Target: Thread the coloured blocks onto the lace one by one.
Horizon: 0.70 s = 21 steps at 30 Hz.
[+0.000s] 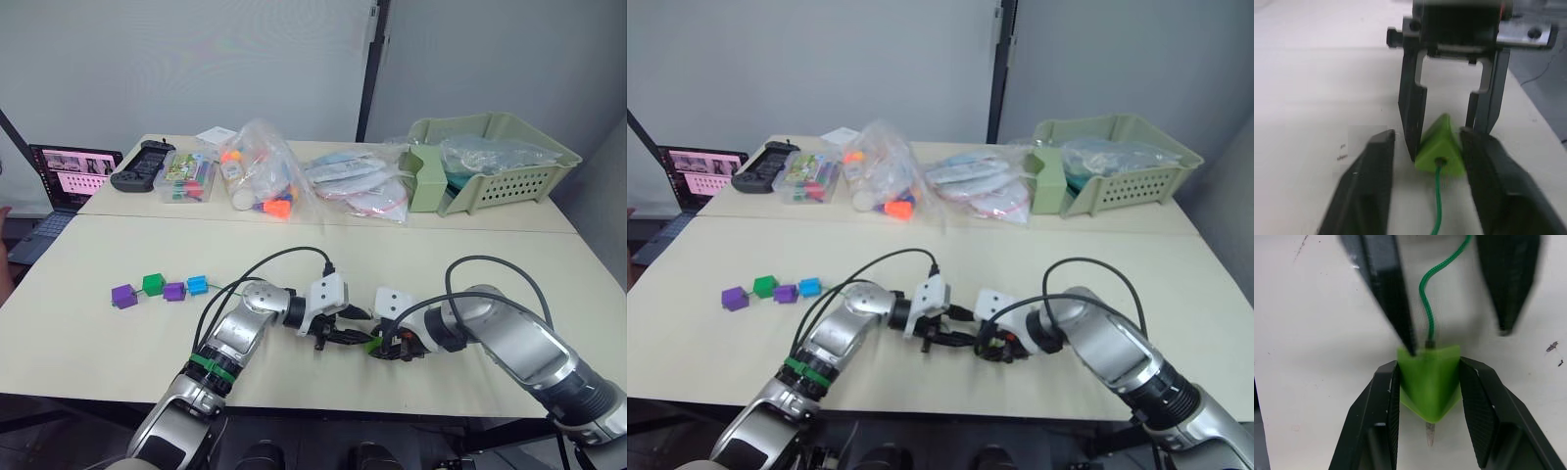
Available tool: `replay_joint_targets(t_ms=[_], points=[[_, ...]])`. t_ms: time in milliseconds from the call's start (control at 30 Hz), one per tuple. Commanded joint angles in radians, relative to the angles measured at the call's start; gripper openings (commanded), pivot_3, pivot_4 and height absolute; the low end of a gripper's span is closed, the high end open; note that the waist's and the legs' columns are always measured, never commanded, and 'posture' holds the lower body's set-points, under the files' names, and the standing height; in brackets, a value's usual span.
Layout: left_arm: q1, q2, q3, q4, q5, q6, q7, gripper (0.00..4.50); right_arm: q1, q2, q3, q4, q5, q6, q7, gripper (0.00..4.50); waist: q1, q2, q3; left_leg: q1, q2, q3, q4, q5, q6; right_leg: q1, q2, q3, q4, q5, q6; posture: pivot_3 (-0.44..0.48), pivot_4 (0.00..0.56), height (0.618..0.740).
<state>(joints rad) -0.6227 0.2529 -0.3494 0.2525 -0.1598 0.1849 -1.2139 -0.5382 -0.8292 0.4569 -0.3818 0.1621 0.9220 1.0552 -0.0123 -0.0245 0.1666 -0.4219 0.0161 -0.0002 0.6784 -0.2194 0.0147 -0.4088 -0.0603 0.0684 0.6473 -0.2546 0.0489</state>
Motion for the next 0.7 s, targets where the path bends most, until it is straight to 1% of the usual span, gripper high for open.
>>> replay_joint_targets(t_ms=[33,100,133,167,400,567,700], points=[[-0.017,0.027,0.031,-0.050,-0.025,0.008,-0.008,3.40,0.002,0.003,0.000,-0.012,0.005,-0.009,-0.002,1.27,0.000,0.000,0.000,0.000,0.000,0.000,0.000,0.000,0.000,0.000,0.000,0.000,0.000,0.000,0.000,0.000,0.150,0.737],[-0.015,0.051,0.038,-0.050,-0.024,0.006,-0.016,4.23,0.002,0.004,0.001,-0.010,0.004,-0.011,-0.002,1.27,-0.001,0.000,0.000,0.000,0.000,0.000,0.000,0.000,0.000,0.000,0.000,0.000,0.000,0.000,0.000,0.000,0.150,0.737],[-0.013,0.064,0.041,-0.047,-0.023,0.003,-0.022,4.45,0.001,0.005,0.001,-0.009,0.004,-0.012,-0.002,1.27,-0.001,0.000,0.000,0.000,0.000,0.000,0.000,0.000,0.000,0.000,0.000,0.000,0.000,0.000,0.000,0.000,0.150,0.737],[-0.011,0.073,0.044,-0.044,-0.023,-0.001,-0.026,4.50,0.001,0.006,0.002,-0.008,0.004,-0.012,-0.003,1.27,-0.001,0.000,0.000,0.000,0.000,0.000,0.000,0.000,0.000,0.000,0.000,0.000,0.000,0.000,0.000,0.000,0.150,0.737],[0.000,0.120,0.038,-0.028,-0.015,-0.035,-0.052,4.50,-0.004,0.007,0.007,-0.003,0.003,-0.016,0.000,1.27,-0.001,0.000,0.000,0.000,0.000,0.000,0.000,0.000,0.000,0.000,0.000,0.000,0.000,0.000,0.000,0.000,0.150,0.737],[0.008,0.126,0.012,-0.014,0.021,-0.092,-0.051,4.50,-0.006,0.009,0.008,-0.002,0.002,-0.017,0.001,1.27,0.000,0.000,0.000,0.000,0.000,0.000,0.000,0.000,0.000,0.000,0.000,0.000,0.000,0.000,0.000,0.000,0.150,0.737],[0.004,0.102,-0.008,0.030,0.048,-0.136,-0.029,4.50,-0.007,0.010,0.007,-0.006,0.002,-0.014,0.001,1.27,0.000,0.000,0.000,0.000,0.000,0.000,0.000,0.000,0.000,0.000,0.000,0.000,0.000,0.000,0.000,0.000,0.150,0.737]])
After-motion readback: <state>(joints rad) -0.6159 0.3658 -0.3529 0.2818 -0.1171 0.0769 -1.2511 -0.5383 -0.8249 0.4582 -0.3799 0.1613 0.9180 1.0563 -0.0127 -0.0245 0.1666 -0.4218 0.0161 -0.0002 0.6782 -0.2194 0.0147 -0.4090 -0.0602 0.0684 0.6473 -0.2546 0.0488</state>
